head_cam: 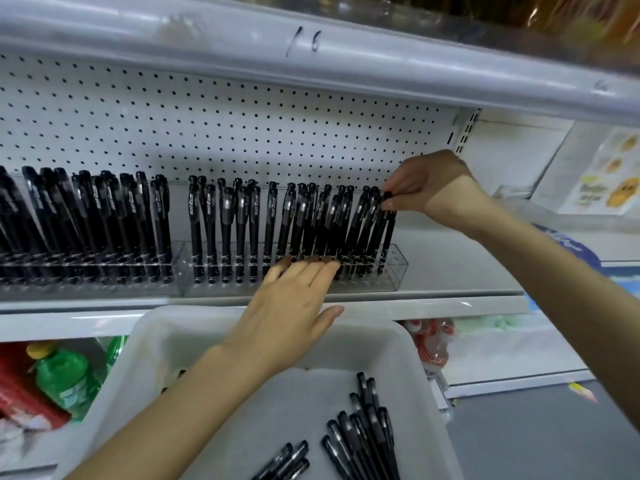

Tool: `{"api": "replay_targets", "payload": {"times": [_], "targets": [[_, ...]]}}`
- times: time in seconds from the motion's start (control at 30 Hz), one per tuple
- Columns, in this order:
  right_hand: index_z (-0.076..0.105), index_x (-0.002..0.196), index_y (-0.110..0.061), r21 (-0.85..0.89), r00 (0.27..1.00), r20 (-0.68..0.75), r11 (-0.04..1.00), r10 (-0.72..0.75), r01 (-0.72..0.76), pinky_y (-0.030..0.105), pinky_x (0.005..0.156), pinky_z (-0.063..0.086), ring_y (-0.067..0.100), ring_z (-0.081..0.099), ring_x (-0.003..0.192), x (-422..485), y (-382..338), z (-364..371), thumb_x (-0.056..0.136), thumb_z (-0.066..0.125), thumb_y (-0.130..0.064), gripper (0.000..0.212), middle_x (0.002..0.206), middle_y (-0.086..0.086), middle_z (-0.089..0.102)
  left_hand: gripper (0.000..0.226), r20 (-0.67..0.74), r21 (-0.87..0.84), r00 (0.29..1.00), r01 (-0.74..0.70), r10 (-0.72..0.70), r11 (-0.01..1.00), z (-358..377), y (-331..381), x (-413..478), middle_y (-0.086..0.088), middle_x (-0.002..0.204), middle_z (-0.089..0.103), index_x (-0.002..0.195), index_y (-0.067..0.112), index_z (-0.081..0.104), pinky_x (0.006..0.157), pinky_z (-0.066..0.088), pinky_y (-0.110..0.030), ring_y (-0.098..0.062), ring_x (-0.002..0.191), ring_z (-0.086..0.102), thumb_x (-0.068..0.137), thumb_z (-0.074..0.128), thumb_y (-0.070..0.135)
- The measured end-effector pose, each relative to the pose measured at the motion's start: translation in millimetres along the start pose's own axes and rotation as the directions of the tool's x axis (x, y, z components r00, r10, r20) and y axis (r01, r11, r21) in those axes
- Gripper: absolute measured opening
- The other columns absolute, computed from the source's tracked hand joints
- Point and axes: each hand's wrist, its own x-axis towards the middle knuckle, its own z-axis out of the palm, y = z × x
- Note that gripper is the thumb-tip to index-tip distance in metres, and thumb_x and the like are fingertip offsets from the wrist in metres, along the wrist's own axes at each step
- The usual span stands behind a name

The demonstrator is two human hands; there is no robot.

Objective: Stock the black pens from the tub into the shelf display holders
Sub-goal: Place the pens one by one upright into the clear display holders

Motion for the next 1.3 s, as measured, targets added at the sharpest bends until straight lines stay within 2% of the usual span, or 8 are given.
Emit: {"api": "replay_targets", "payload": {"times": [0.33, 0.5, 0.6, 0.67, 0.83, 1.0, 1.13, 1.3], "targets": [[0.069, 0.093, -0.020, -0.095, 0.997, -0.041, 0.994, -0.063, 0.059, 0.011, 0.068, 0.052, 0.000, 0.062, 0.071, -15, 3, -5, 0.066, 0.084, -0.015, 0.031, 0.089, 0.002, 0.070, 0.064, 0.039, 0.089, 0.997, -0.074, 0.071, 0.993, -5, -4, 0, 0.004, 0.151, 0.029, 0.150, 0.019, 0.008, 0.113, 0.016, -0.032, -0.012, 0.137, 0.025, 0.098, 0.031, 0.049], [0.068, 0.094, -0.024, -0.050, 0.986, -0.104, 0.990, -0.134, 0.129, 0.012, 0.069, 0.052, -0.001, 0.061, 0.068, -45, -33, -3, 0.068, 0.082, -0.019, 0.030, 0.086, -0.002, 0.069, 0.058, -0.034, 0.018, 0.992, -0.121, 0.121, 0.993, -27, -7, -13, 0.002, 0.153, 0.027, 0.149, 0.019, 0.020, 0.114, 0.010, -0.027, -0.011, 0.140, 0.022, 0.099, 0.037, 0.042], [0.071, 0.092, -0.018, 0.182, 0.987, 0.014, 0.971, -0.161, 0.156, 0.015, 0.068, 0.052, 0.005, 0.061, 0.067, -81, -62, 34, 0.071, 0.078, -0.016, 0.023, 0.080, 0.000, 0.069, 0.054, -0.116, -0.149, 0.992, 0.034, -0.052, 0.988, -41, -18, -48, 0.002, 0.151, 0.032, 0.146, 0.019, 0.030, 0.113, 0.016, -0.027, -0.012, 0.139, 0.026, 0.098, 0.042, 0.039], [0.072, 0.091, -0.013, 0.302, 0.968, 0.204, 0.950, -0.147, 0.081, 0.016, 0.061, 0.052, 0.008, 0.062, 0.065, -105, -71, 77, 0.074, 0.076, -0.012, 0.018, 0.076, 0.004, 0.068, 0.055, -0.117, -0.231, 0.967, 0.196, -0.228, 0.953, -43, -36, -78, 0.003, 0.152, 0.030, 0.146, 0.020, 0.028, 0.112, 0.018, -0.027, -0.012, 0.139, 0.025, 0.097, 0.044, 0.039], [0.065, 0.106, -0.008, 0.170, 0.786, 0.618, 0.981, -0.035, -0.090, 0.033, 0.074, 0.053, 0.027, 0.065, 0.077, -139, -69, 203, 0.081, 0.072, -0.021, 0.029, 0.083, 0.003, 0.064, 0.070, 0.026, -0.280, 0.874, 0.473, -0.486, 0.836, -42, -75, -136, -0.001, 0.155, 0.021, 0.150, 0.019, 0.010, 0.110, 0.018, -0.024, -0.015, 0.140, 0.021, 0.095, 0.051, 0.032], [0.061, 0.113, -0.012, 0.039, 0.807, 0.590, 0.999, 0.006, -0.036, 0.010, 0.058, 0.034, 0.009, 0.048, 0.072, -160, -77, 257, 0.078, 0.075, -0.033, 0.043, 0.083, -0.003, 0.057, 0.072, 0.228, -0.420, 0.780, 0.619, -0.583, 0.664, -30, -76, -157, -0.004, 0.158, 0.015, 0.152, 0.019, -0.004, 0.106, 0.021, -0.023, -0.020, 0.140, 0.024, 0.099, 0.045, 0.017], [0.064, 0.109, -0.013, 0.066, 0.792, 0.611, 0.997, -0.013, -0.034, 0.009, 0.056, 0.034, -0.001, 0.044, 0.059, -167, -77, 262, 0.076, 0.077, -0.026, 0.038, 0.075, -0.006, 0.056, 0.065, 0.247, -0.517, 0.749, 0.638, -0.615, 0.570, -29, -79, -160, -0.006, 0.154, 0.026, 0.152, 0.019, 0.001, 0.091, 0.023, -0.011, -0.022, 0.136, 0.033, 0.101, 0.040, 0.015], [0.053, 0.102, -0.022, 0.148, 0.813, 0.582, 0.980, 0.019, -0.130, 0.017, 0.062, 0.040, 0.004, 0.050, 0.061, -180, -74, 265, 0.073, 0.079, -0.027, 0.039, 0.075, -0.005, 0.056, 0.060, 0.246, -0.588, 0.744, 0.624, -0.621, 0.514, -29, -72, -165, -0.007, 0.148, 0.037, 0.152, 0.023, 0.001, 0.072, 0.020, -0.005, -0.020, 0.130, 0.038, 0.102, 0.034, 0.014]]}}
